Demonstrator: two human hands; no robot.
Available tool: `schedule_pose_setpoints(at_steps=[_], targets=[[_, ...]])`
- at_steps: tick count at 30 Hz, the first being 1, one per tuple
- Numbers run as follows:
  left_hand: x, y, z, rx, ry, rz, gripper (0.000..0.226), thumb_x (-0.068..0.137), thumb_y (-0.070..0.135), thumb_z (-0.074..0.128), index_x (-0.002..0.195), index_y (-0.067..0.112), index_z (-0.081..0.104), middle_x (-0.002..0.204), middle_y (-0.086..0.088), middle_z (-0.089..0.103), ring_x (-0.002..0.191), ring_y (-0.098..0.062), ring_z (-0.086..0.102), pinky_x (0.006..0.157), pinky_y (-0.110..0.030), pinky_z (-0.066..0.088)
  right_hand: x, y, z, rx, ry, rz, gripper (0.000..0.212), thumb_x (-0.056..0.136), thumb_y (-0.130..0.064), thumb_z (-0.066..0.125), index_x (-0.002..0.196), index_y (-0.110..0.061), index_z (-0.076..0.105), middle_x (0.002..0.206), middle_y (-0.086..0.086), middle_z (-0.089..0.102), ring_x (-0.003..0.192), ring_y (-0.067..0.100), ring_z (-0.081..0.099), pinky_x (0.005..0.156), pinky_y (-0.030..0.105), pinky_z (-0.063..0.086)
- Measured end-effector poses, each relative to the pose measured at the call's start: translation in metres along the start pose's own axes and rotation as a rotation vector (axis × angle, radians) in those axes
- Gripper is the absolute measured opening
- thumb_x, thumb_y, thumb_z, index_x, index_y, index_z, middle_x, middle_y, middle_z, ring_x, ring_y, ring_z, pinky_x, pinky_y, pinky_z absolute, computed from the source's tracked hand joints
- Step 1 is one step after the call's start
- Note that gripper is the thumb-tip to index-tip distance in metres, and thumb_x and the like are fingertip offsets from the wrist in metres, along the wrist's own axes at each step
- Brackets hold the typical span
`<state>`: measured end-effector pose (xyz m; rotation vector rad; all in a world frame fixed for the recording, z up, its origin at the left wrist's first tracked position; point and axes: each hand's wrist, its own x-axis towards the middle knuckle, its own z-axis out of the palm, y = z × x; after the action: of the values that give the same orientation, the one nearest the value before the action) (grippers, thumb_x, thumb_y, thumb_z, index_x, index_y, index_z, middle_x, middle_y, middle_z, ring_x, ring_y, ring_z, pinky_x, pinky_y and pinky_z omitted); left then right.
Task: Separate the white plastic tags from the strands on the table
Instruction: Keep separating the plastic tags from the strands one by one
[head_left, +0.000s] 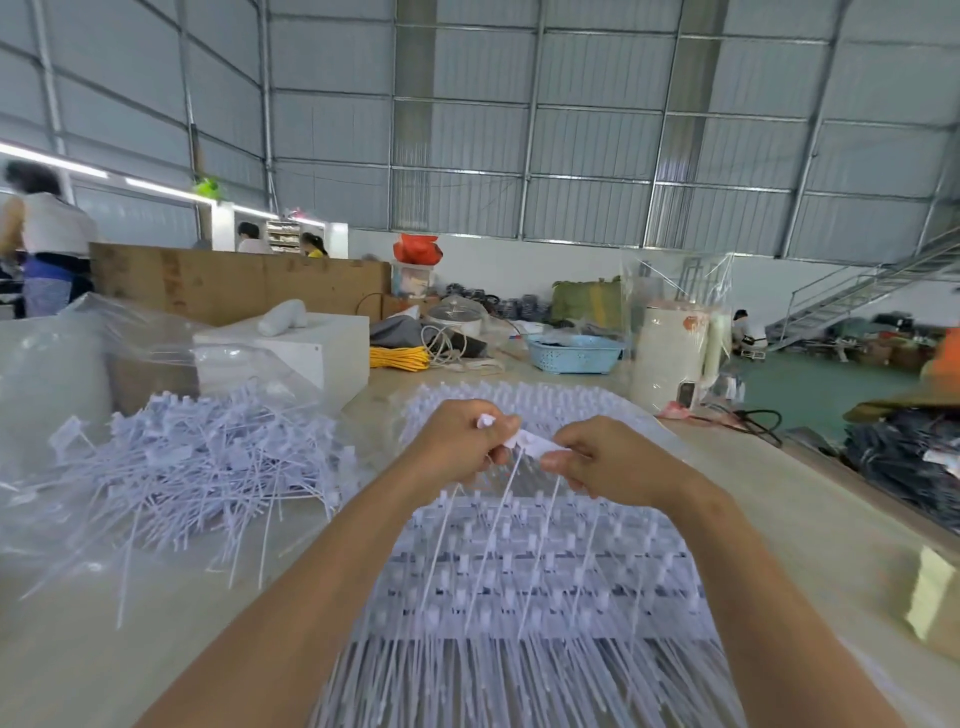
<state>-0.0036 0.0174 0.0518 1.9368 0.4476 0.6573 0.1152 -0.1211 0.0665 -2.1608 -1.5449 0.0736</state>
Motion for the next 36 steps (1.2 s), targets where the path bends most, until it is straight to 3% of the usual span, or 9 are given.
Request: schedule_pose_setpoints(at_steps=[3, 7, 11, 14, 18, 22, 28, 32, 36], targets=[[0.001, -0.001, 0.005, -0.005, 0.060, 0.012, 0.041, 0.092, 0.039, 0.059, 0.065, 0.009, 0.062, 0.048, 0.000, 0.052, 0.034, -0.007, 0.035, 0.035, -0.013, 0.026, 0.001, 0.002, 0.000, 0.013, 0.038, -0.028, 0.026, 0.091, -0.023, 0.059, 0.075, -0.003, 0.059, 0.064, 0.004, 0.051, 0.061, 0.018, 0.051, 0.062, 0.036, 0.046], [0.002, -0.002, 0.014, -0.051, 0.098, -0.007, 0.038, 0.090, 0.037, 0.061, 0.068, 0.007, 0.065, 0.039, 0.005, 0.048, 0.029, -0.004, 0.035, 0.033, -0.010, 0.023, -0.003, 0.003, 0.000, 0.057, 0.038, -0.121, 0.010, 0.091, -0.019, 0.060, 0.083, -0.013, 0.062, 0.068, 0.001, 0.055, 0.060, 0.008, 0.050, 0.060, 0.024, 0.039], [-0.001, -0.003, 0.023, -0.066, 0.073, -0.024, 0.039, 0.091, 0.036, 0.061, 0.062, 0.009, 0.061, 0.038, 0.005, 0.047, 0.029, -0.004, 0.035, 0.034, -0.012, 0.025, -0.005, 0.004, -0.002, 0.090, 0.021, -0.104, 0.025, 0.091, -0.024, 0.060, 0.067, -0.022, 0.057, 0.055, -0.008, 0.051, 0.052, 0.004, 0.049, 0.057, 0.019, 0.041], [-0.004, 0.001, 0.027, -0.079, 0.031, -0.062, 0.038, 0.091, 0.035, 0.061, 0.069, 0.005, 0.061, 0.041, -0.001, 0.047, 0.027, -0.007, 0.033, 0.034, -0.012, 0.023, -0.008, 0.004, -0.006, 0.136, 0.001, -0.072, 0.031, 0.091, -0.019, 0.061, 0.061, -0.025, 0.054, 0.046, -0.013, 0.053, 0.044, 0.002, 0.050, 0.049, 0.012, 0.038], [-0.009, 0.008, 0.028, -0.145, 0.014, -0.082, 0.034, 0.092, 0.029, 0.061, 0.070, 0.004, 0.056, 0.041, 0.000, 0.047, 0.029, -0.008, 0.032, 0.034, -0.012, 0.022, -0.011, -0.001, -0.009, 0.156, -0.037, -0.034, 0.032, 0.091, -0.018, 0.059, 0.060, -0.018, 0.051, 0.054, -0.006, 0.058, 0.043, 0.010, 0.049, 0.048, 0.024, 0.042], [-0.011, 0.012, 0.027, -0.156, 0.027, -0.096, 0.037, 0.092, 0.026, 0.062, 0.060, 0.007, 0.052, 0.038, 0.000, 0.048, 0.028, -0.008, 0.034, 0.033, -0.012, 0.022, -0.013, -0.005, -0.011, 0.232, -0.045, -0.023, 0.031, 0.091, -0.023, 0.060, 0.063, -0.010, 0.053, 0.051, -0.005, 0.056, 0.040, 0.008, 0.041, 0.043, 0.019, 0.036], [-0.015, 0.015, 0.024, -0.093, -0.043, -0.146, 0.036, 0.091, 0.028, 0.062, 0.063, 0.006, 0.056, 0.039, -0.001, 0.053, 0.030, -0.011, 0.045, 0.033, -0.014, 0.030, -0.016, -0.009, -0.013, 0.205, -0.109, -0.007, 0.029, 0.092, -0.024, 0.059, 0.066, -0.013, 0.055, 0.061, 0.005, 0.060, 0.051, 0.019, 0.047, 0.053, 0.027, 0.042], [-0.015, 0.018, 0.021, -0.085, -0.049, -0.169, 0.031, 0.091, 0.028, 0.062, 0.072, 0.004, 0.056, 0.039, -0.003, 0.055, 0.030, -0.012, 0.049, 0.033, -0.014, 0.034, -0.016, -0.012, -0.013, 0.218, -0.100, -0.036, 0.027, 0.092, -0.020, 0.059, 0.068, -0.009, 0.055, 0.058, 0.004, 0.058, 0.048, 0.018, 0.046, 0.049, 0.024, 0.039], [-0.016, 0.019, 0.019, -0.080, -0.048, -0.150, 0.034, 0.089, 0.029, 0.064, 0.065, 0.007, 0.057, 0.040, -0.002, 0.055, 0.031, -0.011, 0.049, 0.035, -0.015, 0.035, -0.015, -0.011, -0.013, 0.243, -0.100, -0.048, 0.024, 0.091, -0.022, 0.061, 0.070, -0.010, 0.058, 0.057, 0.004, 0.057, 0.045, 0.014, 0.044, 0.047, 0.022, 0.038]])
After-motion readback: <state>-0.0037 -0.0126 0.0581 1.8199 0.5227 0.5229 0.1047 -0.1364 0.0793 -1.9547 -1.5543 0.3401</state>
